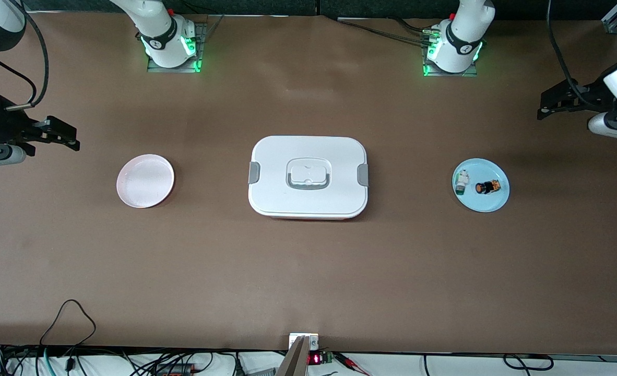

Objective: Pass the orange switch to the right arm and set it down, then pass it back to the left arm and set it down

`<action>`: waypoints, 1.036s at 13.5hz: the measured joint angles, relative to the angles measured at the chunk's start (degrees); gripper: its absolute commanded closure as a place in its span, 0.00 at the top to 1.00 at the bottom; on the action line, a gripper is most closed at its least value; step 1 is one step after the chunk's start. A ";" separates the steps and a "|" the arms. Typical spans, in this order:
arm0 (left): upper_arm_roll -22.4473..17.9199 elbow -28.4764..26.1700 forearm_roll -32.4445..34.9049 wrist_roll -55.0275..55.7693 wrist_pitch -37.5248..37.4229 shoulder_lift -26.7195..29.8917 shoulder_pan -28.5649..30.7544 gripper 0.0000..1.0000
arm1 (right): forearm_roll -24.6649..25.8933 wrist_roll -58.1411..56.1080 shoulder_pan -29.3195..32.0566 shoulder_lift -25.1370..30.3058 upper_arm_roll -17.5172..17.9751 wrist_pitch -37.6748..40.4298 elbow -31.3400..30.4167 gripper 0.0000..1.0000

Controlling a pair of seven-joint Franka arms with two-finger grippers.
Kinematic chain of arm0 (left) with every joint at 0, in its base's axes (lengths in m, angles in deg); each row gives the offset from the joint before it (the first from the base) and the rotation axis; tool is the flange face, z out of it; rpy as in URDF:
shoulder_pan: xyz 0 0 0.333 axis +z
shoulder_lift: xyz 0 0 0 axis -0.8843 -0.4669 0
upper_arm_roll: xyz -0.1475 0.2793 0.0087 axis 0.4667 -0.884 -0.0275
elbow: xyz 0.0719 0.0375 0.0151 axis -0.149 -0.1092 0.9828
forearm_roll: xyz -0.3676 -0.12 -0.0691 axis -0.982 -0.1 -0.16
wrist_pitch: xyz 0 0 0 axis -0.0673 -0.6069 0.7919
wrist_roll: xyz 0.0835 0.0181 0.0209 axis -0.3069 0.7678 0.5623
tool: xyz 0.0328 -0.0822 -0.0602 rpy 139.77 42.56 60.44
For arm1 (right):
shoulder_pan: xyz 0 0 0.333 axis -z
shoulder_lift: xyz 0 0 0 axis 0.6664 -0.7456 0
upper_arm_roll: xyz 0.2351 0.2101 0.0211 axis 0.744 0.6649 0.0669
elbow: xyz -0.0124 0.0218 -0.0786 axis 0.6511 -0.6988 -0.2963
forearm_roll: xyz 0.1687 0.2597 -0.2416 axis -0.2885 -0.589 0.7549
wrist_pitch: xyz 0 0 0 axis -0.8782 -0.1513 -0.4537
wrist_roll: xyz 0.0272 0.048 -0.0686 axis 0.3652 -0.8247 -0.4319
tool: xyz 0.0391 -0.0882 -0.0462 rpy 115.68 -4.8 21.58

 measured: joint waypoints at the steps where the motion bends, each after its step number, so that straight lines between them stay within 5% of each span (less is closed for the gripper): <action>1: -0.88 -0.61 0.00 0.00 0.10 0.55 -0.69 1.00 | 0.00 0.00 0.00 0.00 0.00 -0.02 0.00 1.00; 14: -2.20 -15.66 0.00 0.01 9.98 10.30 1.18 1.00 | 0.00 0.04 0.03 -0.02 -0.10 -0.42 0.00 1.00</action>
